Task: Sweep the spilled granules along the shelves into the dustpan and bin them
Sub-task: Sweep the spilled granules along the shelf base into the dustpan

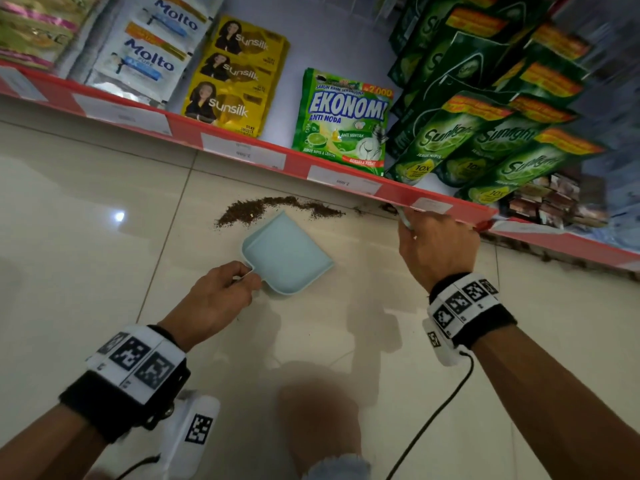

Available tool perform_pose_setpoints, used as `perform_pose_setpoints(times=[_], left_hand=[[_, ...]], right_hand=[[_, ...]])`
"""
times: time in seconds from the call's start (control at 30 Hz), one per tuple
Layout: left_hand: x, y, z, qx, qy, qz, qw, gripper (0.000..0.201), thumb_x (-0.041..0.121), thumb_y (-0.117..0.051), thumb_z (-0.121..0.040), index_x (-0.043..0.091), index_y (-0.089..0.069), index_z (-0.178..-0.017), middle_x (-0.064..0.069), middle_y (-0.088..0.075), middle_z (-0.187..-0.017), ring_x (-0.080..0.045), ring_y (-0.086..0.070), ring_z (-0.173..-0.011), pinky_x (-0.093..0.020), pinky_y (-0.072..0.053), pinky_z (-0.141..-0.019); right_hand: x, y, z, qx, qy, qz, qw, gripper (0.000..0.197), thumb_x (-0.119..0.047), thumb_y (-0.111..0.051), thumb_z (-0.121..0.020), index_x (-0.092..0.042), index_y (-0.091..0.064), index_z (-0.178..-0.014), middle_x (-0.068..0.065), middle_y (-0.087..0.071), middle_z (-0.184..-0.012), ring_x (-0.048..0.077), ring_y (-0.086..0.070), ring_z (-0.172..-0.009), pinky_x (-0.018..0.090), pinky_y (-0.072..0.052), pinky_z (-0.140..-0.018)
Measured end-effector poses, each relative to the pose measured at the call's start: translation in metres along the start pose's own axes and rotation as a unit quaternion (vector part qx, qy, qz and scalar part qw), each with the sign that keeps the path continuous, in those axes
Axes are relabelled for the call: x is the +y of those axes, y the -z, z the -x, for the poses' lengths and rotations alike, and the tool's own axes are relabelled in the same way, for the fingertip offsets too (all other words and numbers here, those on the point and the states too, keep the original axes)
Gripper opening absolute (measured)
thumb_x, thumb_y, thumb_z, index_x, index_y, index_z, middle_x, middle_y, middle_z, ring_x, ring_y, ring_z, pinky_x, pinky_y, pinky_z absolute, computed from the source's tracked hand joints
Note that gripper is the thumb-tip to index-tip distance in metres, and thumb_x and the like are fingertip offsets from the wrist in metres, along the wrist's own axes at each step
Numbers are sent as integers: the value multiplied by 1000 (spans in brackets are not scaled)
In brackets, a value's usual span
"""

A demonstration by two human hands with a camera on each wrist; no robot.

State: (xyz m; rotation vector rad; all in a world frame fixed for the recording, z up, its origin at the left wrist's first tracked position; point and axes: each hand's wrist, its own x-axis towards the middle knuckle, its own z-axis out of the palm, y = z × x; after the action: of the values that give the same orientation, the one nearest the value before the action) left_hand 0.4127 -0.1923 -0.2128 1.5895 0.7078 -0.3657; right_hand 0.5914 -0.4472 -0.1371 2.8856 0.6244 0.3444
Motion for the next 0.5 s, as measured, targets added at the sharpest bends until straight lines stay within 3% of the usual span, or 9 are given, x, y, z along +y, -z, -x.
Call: perform_pose_setpoints(times=[0.07, 0.17, 0.27, 0.37, 0.5], left_hand=[[7, -5, -3, -4, -2, 5, 1000, 19, 31, -61, -94, 15, -62, -82, 13, -53, -46, -2, -42, -39, -24, -34, -48], [11, -14, -7, -14, -11, 8, 1000, 20, 31, -60, -95, 15, -60, -81, 13, -51, -45, -4, -41, -41, -27, -33, -50], [16, -24, -10, -39, -17, 2, 999, 24, 37, -62, -91, 15, -61, -83, 14, -51, -46, -8, -42, -46, -29, -33, -52], [13, -21, -7, -34, -6, 4, 999, 35, 48, -60, -77, 15, -63, -85, 14, -52, -47, -9, -42, -46, -29, -32, -52], [8, -18, -9, -29, 2, 1, 1000, 37, 52, -60, -73, 18, -65, -83, 12, -52, -48, -10, -41, -45, -30, -31, -52]], right_hand=[[1, -6, 2, -9, -9, 7, 1000, 10, -23, -66, -86, -19, -70, -95, 10, -68, -71, 33, -64, -58, 27, -34, -52], [-6, -13, 5, -70, 22, -68, 995, 18, -25, -57, -90, -21, -69, -102, 8, -70, -85, 33, -66, -74, 29, -39, -57], [-16, -6, 16, -69, 61, -158, 983, 21, -30, -54, -91, -21, -70, -103, 1, -67, -79, 29, -65, -70, 31, -45, -55], [-21, 3, 20, -13, 71, -184, 980, 25, -31, -53, -92, -20, -70, -106, 0, -67, -76, 28, -62, -62, 31, -48, -51], [10, 2, 8, 0, 23, -111, 994, 16, -26, -56, -92, -17, -68, -96, 5, -69, -76, 30, -64, -60, 24, -35, -53]])
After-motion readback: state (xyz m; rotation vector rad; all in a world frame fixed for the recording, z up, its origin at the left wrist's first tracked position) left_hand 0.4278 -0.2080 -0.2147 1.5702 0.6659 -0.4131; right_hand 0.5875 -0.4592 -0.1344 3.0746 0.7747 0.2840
